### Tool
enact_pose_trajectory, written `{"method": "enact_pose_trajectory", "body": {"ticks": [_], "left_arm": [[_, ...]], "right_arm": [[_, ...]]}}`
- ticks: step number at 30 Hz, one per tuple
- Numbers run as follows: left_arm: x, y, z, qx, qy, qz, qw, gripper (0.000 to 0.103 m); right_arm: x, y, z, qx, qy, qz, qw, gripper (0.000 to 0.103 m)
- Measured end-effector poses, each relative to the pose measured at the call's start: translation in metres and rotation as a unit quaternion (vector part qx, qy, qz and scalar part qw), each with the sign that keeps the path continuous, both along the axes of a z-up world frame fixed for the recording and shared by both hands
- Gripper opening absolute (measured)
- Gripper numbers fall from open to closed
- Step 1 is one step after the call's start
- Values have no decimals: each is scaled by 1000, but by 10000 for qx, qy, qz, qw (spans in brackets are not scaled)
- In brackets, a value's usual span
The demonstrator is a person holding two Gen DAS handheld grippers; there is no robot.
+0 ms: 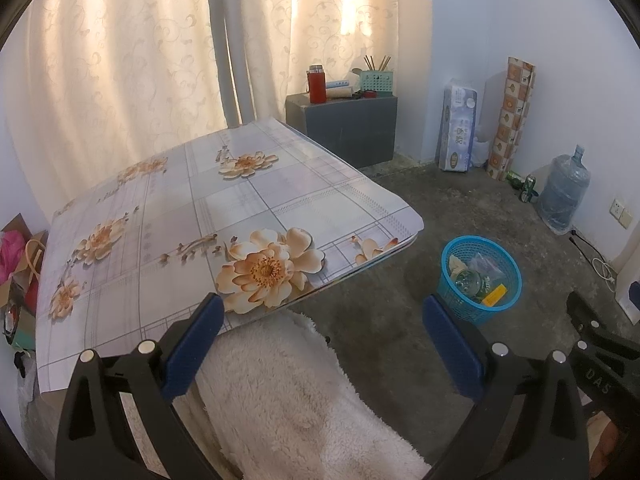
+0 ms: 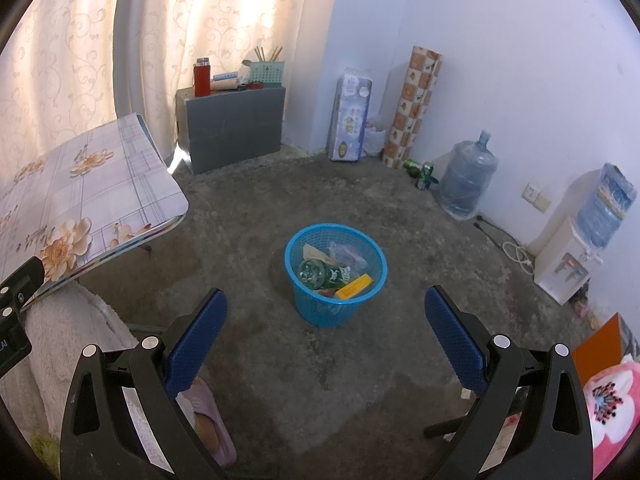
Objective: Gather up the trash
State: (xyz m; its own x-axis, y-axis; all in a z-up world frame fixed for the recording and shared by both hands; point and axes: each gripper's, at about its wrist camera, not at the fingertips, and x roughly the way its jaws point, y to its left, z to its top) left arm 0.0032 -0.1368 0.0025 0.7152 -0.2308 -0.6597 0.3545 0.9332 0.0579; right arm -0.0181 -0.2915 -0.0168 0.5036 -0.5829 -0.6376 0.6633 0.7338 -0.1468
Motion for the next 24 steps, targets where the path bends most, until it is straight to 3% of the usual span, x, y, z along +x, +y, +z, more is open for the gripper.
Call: {"method": "enact_pose_trajectory", "body": {"ticks": [24], "left_arm": [[-2,2,0,-37,50,14,10000,97]], "right_arm": [[1,-2,0,2,12,14,10000,95]]}}
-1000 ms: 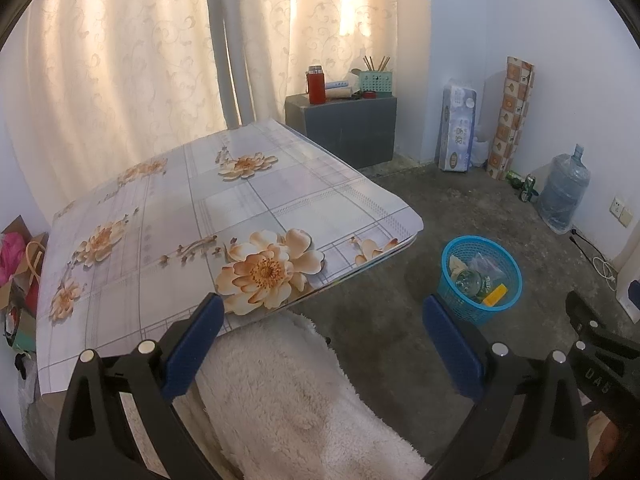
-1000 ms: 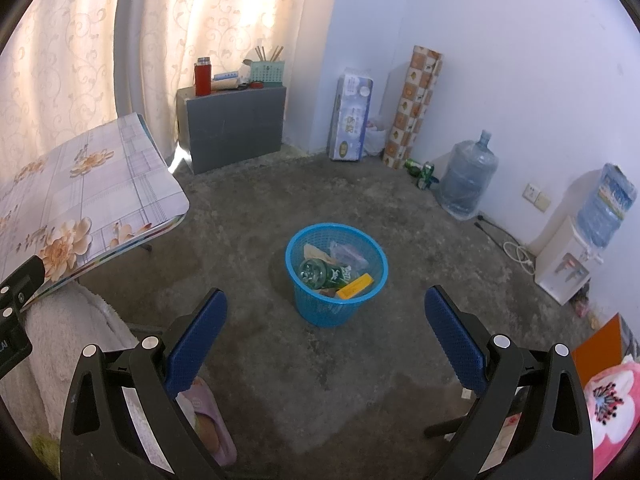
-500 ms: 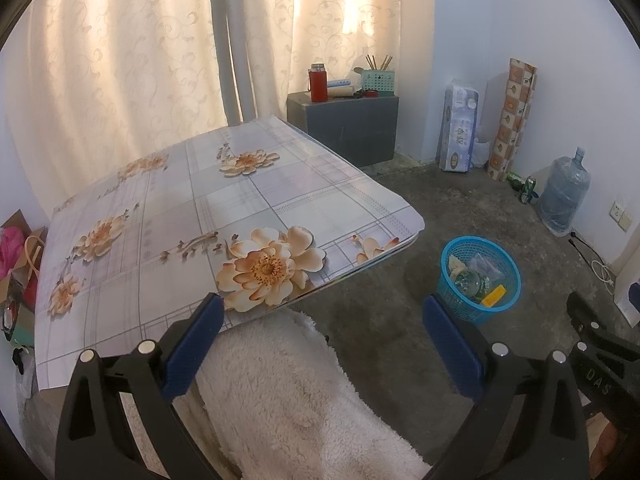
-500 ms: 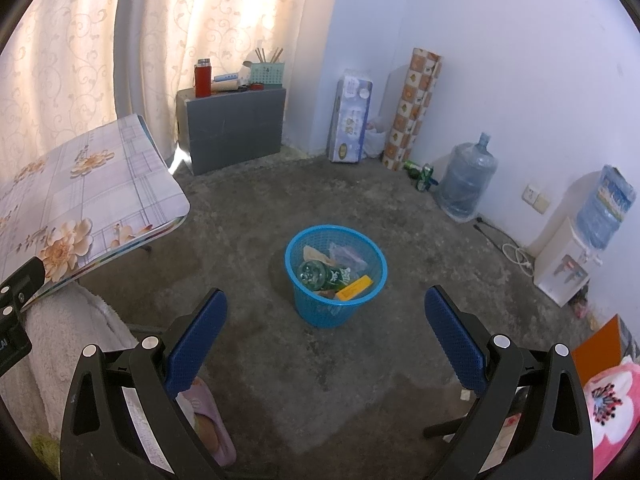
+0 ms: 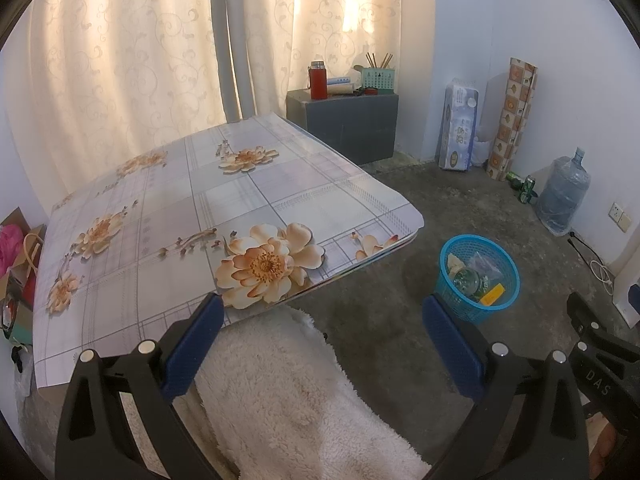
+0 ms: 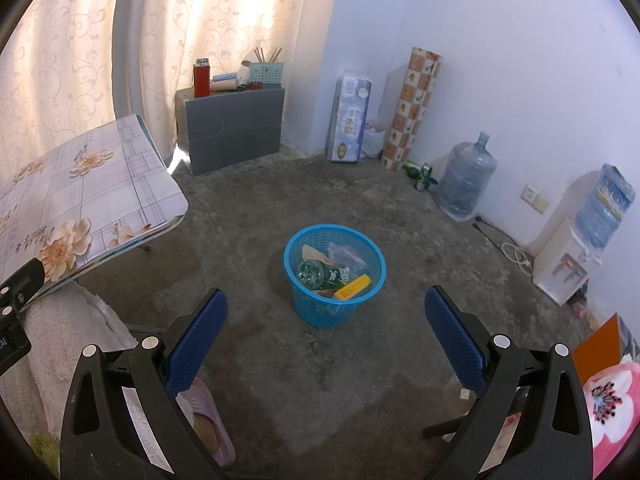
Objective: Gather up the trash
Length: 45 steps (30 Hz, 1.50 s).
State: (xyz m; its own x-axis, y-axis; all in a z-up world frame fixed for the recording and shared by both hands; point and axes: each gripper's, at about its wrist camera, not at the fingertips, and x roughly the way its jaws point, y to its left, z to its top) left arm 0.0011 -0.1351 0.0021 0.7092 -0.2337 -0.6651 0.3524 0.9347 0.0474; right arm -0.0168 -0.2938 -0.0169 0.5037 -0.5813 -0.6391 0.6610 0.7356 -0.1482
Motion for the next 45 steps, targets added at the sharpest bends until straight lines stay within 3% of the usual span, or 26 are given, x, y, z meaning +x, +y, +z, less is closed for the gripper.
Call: {"method": "enact_pose_trajectory", "body": {"ticks": [45], "left_arm": [[1,2,0,-7,59,-3,10000,97]], "right_arm": [[-2,-3,2,24,0,28,10000,95]]}}
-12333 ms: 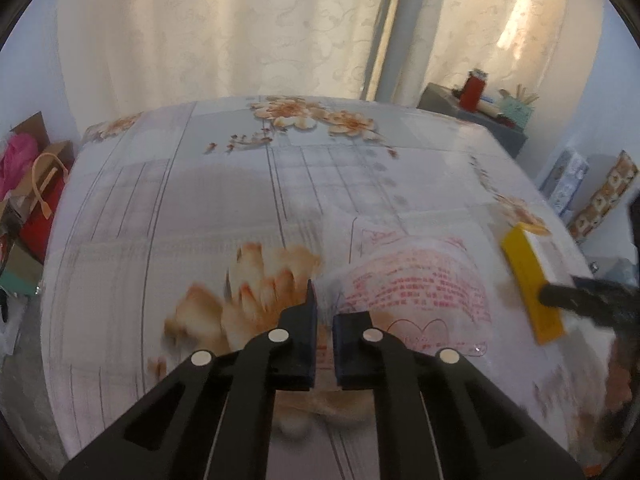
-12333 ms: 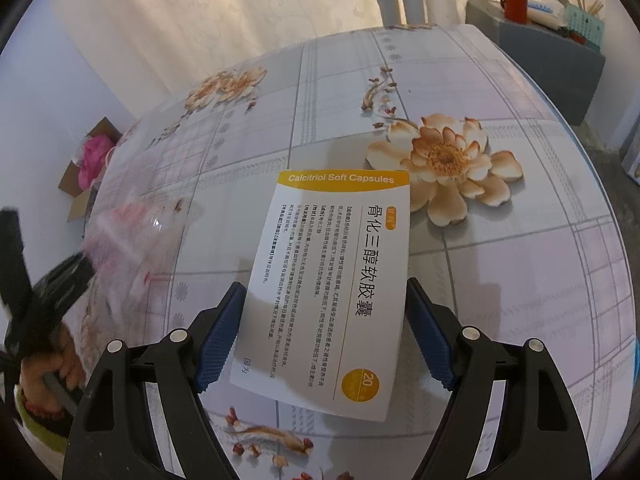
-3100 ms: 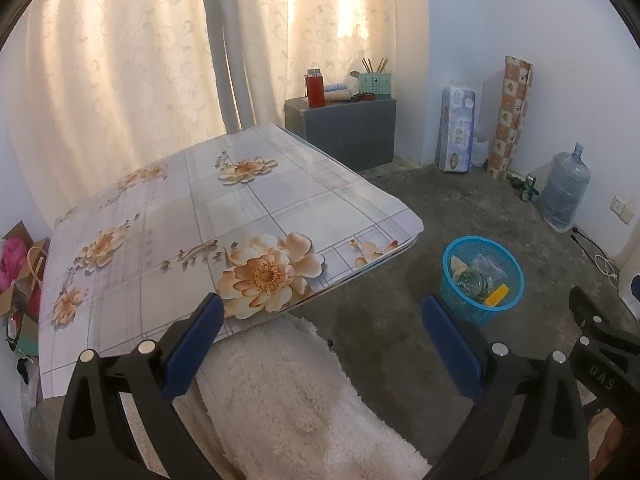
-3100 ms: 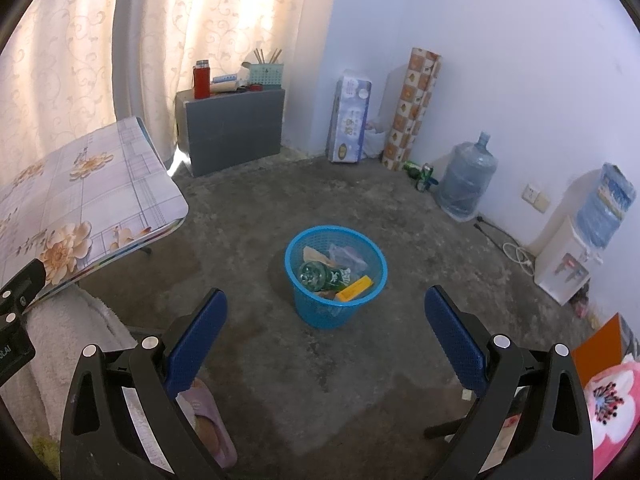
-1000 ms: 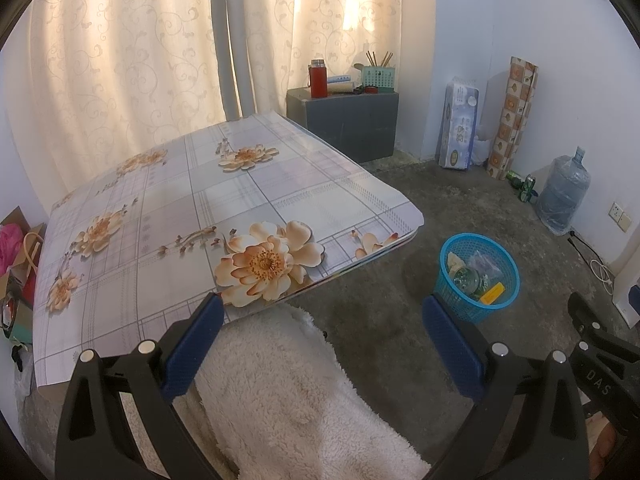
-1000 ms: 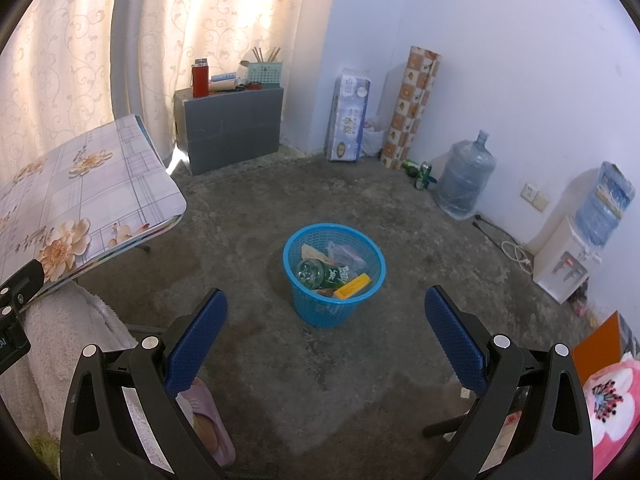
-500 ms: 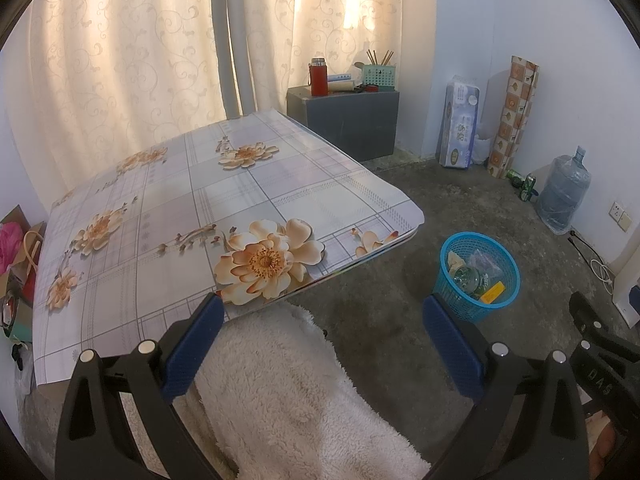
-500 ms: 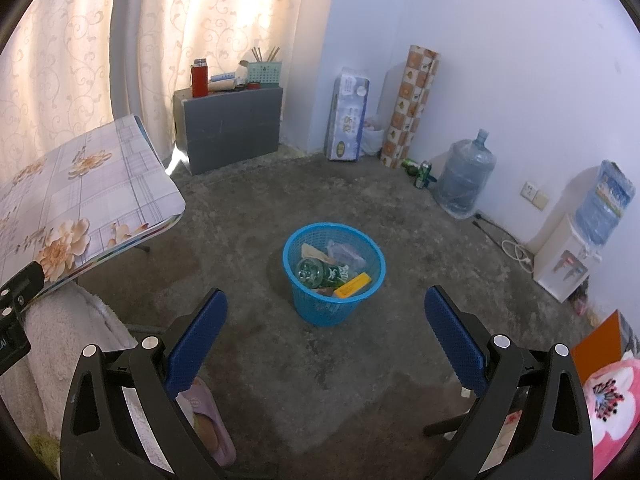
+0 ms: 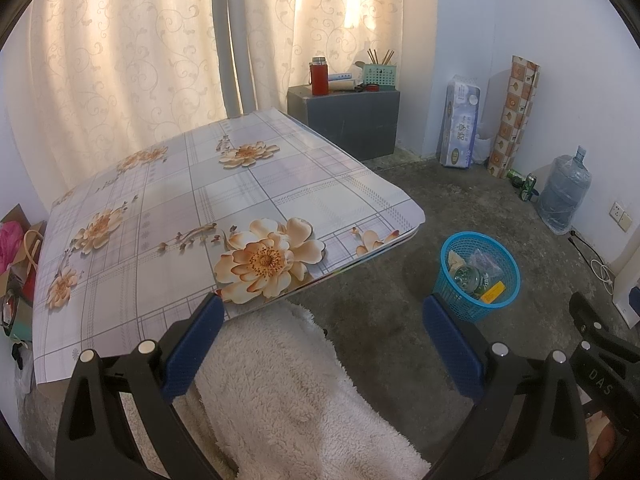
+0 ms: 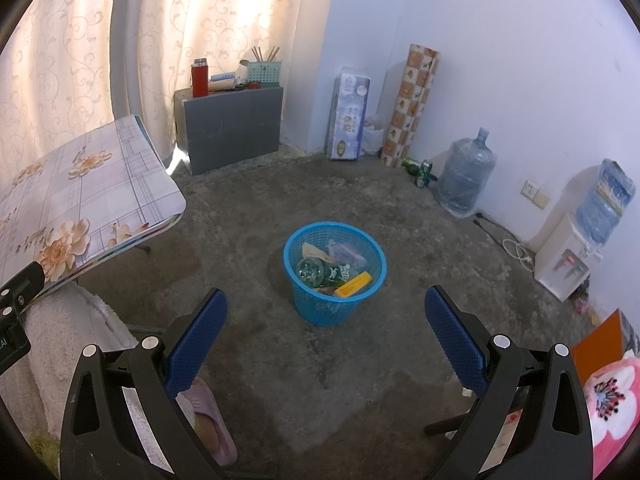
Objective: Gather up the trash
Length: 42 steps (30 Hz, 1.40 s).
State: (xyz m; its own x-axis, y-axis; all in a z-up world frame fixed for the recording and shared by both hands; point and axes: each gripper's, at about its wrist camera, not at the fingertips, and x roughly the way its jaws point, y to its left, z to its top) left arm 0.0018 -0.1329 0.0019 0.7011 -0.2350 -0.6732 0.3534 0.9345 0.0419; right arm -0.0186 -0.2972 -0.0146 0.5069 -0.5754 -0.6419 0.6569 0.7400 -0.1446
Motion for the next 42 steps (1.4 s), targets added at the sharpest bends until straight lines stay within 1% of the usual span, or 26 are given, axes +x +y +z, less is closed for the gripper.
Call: {"method": "enact_pose_trajectory", "body": {"ticks": [8,21,27,29,42], "left_arm": [[-5,0,-2,-5,10,2,10000,97],[-2,2,-1,-11,10,5,10000,97],[-10,1,-4,-24,17,20,10000,97],[-5,2,-3,-24,15,19,10000,97],[-5,3,-2,-27,31,16,10000,97]], "right_arm": [[-1,1,1,24,1,12,10000,95],[-1,1,1,26,-3,15,10000,95],[-1,2,1,27,10,25,10000,95],[-1,2,1,29,7,13,10000,95],[-1,3,2,33,4,3,10000,95]]}}
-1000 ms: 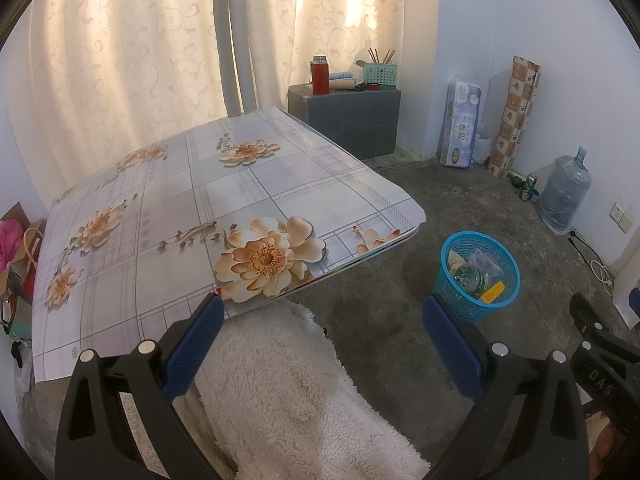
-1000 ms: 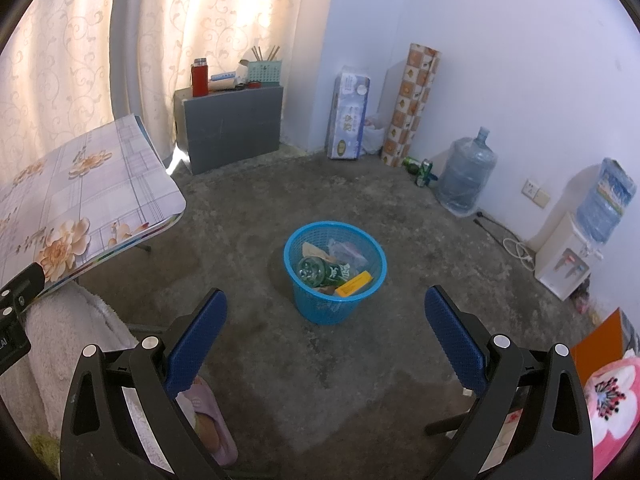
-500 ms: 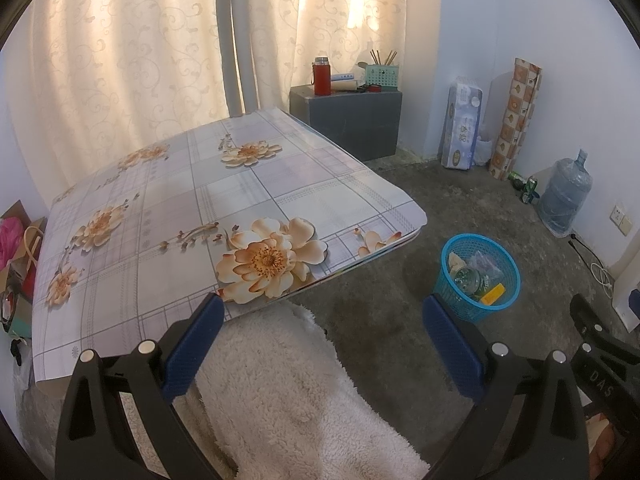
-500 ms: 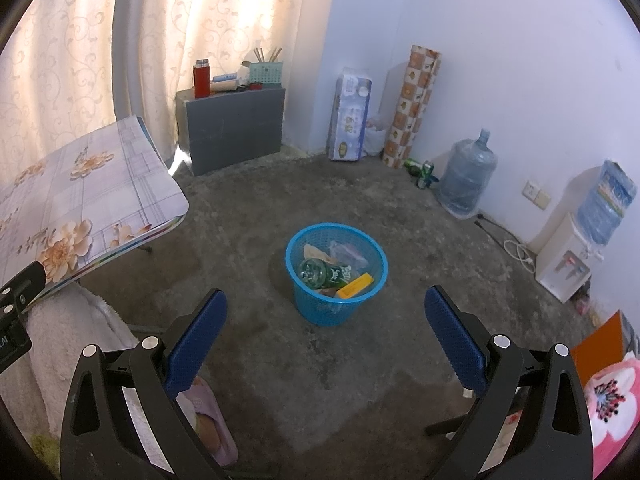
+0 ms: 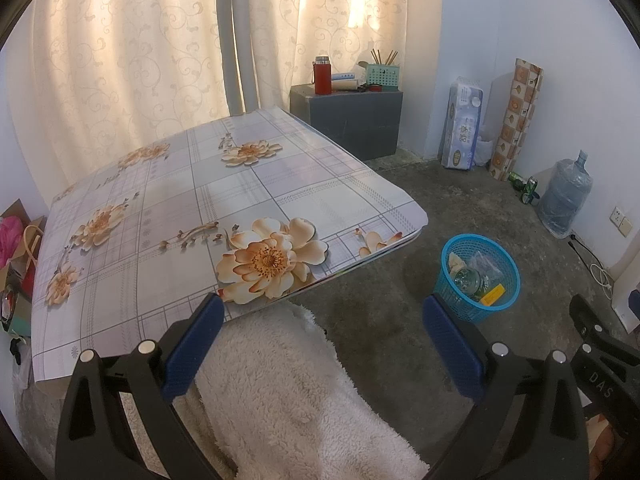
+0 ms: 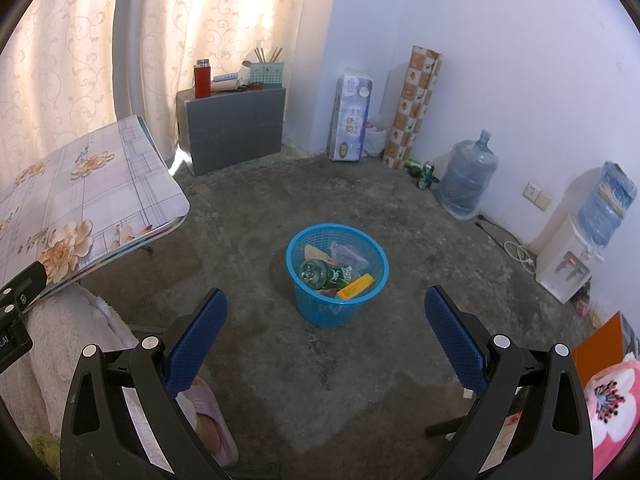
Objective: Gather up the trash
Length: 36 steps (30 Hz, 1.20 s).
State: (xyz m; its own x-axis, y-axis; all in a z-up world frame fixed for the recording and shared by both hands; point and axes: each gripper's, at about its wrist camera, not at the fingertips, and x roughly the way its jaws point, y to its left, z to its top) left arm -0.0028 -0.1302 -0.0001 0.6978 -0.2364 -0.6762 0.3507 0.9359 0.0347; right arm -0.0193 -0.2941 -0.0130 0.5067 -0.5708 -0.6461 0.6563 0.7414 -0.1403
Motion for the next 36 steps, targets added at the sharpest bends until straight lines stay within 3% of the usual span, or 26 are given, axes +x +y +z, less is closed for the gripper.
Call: {"method": "enact_pose_trajectory", "body": {"ticks": [36], "left_arm": [[0,2,0,-16,49,-4,10000,97]], "right_arm": [[2,2,-2,-9,9,-30,10000,95]]}}
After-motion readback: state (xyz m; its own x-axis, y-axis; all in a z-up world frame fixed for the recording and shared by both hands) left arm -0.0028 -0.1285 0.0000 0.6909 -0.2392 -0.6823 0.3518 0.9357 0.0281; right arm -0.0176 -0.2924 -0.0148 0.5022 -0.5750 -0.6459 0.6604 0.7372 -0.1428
